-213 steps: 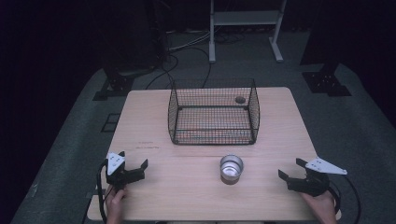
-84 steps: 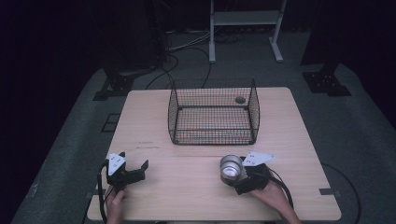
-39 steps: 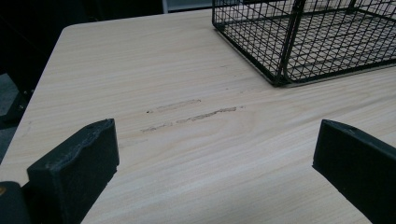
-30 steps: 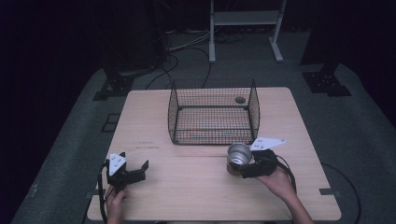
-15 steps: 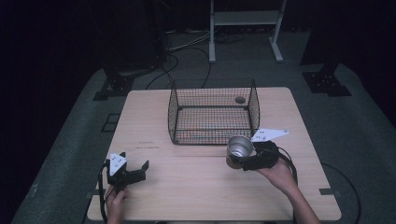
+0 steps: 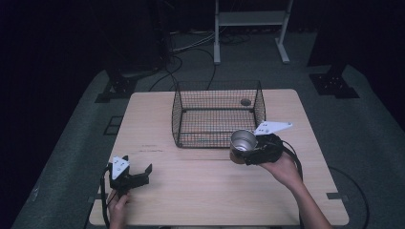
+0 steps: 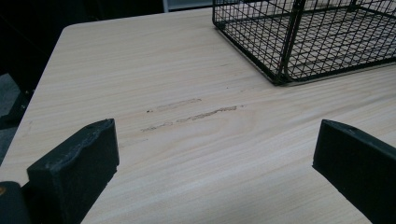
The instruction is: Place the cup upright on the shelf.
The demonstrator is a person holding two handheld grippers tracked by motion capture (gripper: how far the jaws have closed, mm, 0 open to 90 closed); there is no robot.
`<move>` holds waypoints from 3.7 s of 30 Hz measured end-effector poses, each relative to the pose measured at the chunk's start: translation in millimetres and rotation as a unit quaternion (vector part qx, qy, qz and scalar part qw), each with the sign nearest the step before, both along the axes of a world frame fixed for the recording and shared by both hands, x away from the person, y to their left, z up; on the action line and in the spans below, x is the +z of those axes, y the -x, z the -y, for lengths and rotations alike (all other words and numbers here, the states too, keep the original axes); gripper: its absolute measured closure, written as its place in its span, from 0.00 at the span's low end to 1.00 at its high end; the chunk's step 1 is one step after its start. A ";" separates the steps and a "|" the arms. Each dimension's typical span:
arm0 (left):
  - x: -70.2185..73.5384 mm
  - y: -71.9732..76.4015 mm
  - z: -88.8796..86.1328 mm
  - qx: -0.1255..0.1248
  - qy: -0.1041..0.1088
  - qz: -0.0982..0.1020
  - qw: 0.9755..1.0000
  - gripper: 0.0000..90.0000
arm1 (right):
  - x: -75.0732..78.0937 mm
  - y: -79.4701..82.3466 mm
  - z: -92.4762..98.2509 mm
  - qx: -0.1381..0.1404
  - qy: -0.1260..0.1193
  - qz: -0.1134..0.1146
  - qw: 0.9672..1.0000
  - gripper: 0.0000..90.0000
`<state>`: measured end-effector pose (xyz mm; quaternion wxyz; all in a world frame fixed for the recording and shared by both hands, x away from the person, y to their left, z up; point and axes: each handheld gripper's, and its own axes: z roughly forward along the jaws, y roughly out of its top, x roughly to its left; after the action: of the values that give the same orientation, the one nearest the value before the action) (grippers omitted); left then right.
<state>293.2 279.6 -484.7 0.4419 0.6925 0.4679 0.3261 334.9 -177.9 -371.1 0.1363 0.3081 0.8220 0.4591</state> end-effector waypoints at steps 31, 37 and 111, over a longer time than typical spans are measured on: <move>-0.1 -0.1 -0.9 0.000 0.001 0.004 1.000 0.00 | 49.6 -47.0 -30.4 0.007 0.042 0.023 0.999 0.20; -0.1 0.0 -0.9 0.000 0.001 0.005 1.000 0.00 | 53.8 -60.9 -36.6 0.008 0.041 0.021 0.999 0.20; 0.7 1.4 -2.3 -0.002 0.004 0.003 1.000 0.00 | 10.1 -183.5 -71.5 -0.040 0.064 -0.061 0.995 0.19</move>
<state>291.9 281.9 -484.0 0.4468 0.6905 0.4664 0.3257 518.4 -106.4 -360.9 0.1232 0.3593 0.8434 0.3801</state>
